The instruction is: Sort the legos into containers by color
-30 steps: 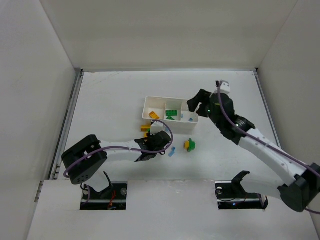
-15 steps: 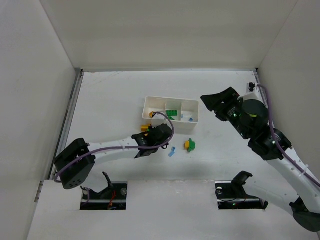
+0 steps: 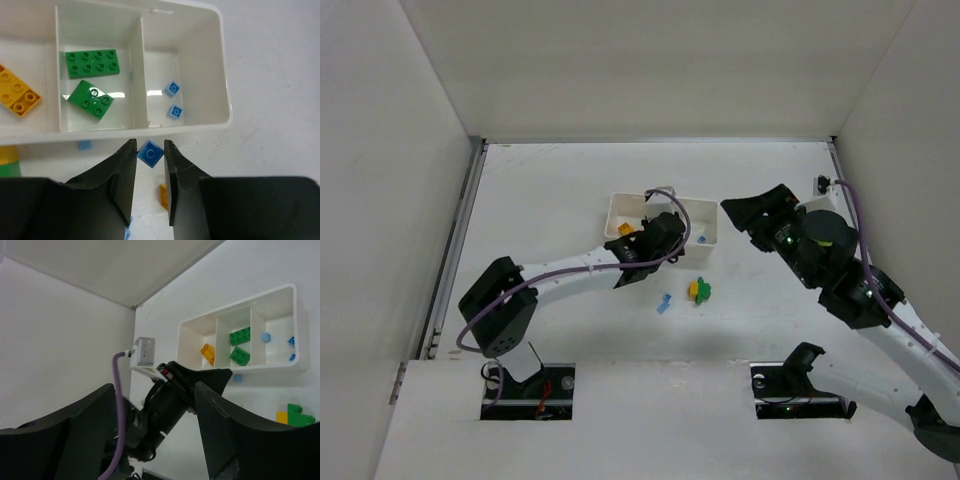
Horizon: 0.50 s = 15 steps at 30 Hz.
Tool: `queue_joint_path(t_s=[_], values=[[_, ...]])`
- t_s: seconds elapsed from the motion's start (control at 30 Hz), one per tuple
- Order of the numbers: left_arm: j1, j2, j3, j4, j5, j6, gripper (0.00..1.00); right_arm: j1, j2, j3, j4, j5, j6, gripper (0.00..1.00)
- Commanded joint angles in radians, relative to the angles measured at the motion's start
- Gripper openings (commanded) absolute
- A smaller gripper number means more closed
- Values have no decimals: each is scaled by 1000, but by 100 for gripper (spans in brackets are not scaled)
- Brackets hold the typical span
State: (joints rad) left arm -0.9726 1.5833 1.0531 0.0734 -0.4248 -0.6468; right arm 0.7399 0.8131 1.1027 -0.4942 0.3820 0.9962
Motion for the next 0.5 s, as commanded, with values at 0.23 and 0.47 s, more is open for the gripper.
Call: queue_joint_path(t_s=[0.23, 0.47], values=[[42, 213, 231, 115, 60, 76, 11, 95, -5, 59, 77, 182, -76, 72], [67, 329, 358, 115, 80, 98, 11, 187, -38, 43, 74, 337, -100, 73]])
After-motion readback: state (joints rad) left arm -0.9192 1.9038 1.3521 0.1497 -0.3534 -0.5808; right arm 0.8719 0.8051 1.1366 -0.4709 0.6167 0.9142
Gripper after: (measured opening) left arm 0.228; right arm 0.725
